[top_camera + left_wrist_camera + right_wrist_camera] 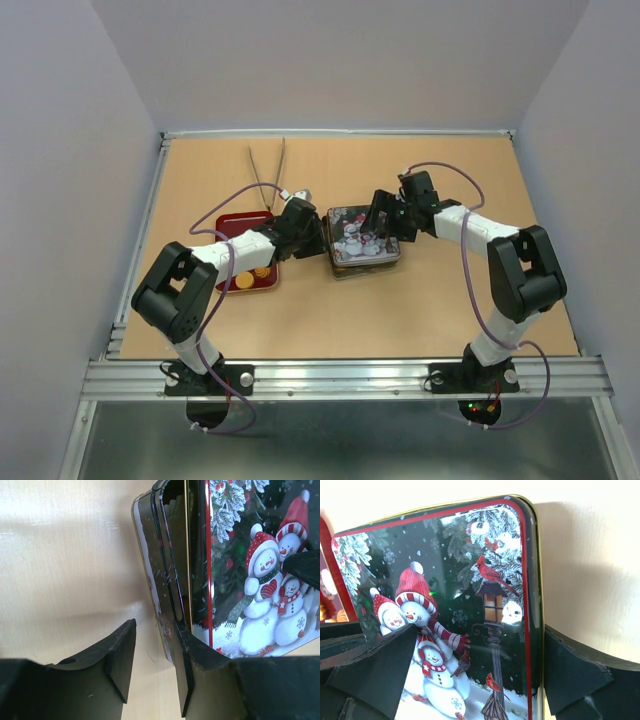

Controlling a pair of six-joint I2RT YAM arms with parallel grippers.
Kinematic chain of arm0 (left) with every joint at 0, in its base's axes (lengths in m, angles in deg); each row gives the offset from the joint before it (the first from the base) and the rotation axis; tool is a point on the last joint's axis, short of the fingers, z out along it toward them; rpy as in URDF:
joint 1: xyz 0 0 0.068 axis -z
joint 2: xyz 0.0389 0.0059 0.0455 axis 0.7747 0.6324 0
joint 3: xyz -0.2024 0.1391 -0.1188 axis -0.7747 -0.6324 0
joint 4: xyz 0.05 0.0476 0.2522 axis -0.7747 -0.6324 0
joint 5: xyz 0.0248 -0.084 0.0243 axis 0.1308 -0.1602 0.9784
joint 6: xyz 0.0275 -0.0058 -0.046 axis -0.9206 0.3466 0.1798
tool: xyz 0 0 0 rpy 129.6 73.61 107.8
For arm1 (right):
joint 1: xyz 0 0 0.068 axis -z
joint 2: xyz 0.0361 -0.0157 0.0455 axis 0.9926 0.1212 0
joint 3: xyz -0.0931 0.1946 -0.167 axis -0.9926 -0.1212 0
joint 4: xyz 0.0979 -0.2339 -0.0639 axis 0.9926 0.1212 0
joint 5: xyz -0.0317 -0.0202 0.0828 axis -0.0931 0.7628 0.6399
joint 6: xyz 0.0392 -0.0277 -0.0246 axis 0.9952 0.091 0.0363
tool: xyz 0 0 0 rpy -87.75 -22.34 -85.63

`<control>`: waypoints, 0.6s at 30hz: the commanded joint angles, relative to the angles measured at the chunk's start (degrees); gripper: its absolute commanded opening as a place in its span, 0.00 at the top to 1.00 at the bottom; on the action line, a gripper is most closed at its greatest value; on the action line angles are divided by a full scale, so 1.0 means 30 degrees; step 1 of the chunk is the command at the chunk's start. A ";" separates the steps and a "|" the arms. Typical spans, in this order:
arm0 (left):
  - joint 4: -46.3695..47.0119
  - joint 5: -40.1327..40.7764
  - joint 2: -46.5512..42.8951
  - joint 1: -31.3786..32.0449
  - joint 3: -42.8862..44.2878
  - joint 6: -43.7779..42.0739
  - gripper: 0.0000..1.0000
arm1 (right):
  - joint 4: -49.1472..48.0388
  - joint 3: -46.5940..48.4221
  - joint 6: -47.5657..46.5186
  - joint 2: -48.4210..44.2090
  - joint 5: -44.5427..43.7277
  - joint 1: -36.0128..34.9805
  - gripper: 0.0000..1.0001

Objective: Pack the cookies

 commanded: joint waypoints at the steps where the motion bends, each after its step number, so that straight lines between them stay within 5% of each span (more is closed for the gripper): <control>1: 0.0423 -0.1441 0.0397 0.0911 0.0090 0.0183 0.54 | -0.2065 -0.1020 0.0625 -0.0137 0.4151 -0.0393 0.00; 18: 0.0276 -0.1382 0.0748 0.1117 0.0324 0.0242 0.54 | -0.3796 -0.1052 0.0479 -0.0575 0.6499 0.0633 0.00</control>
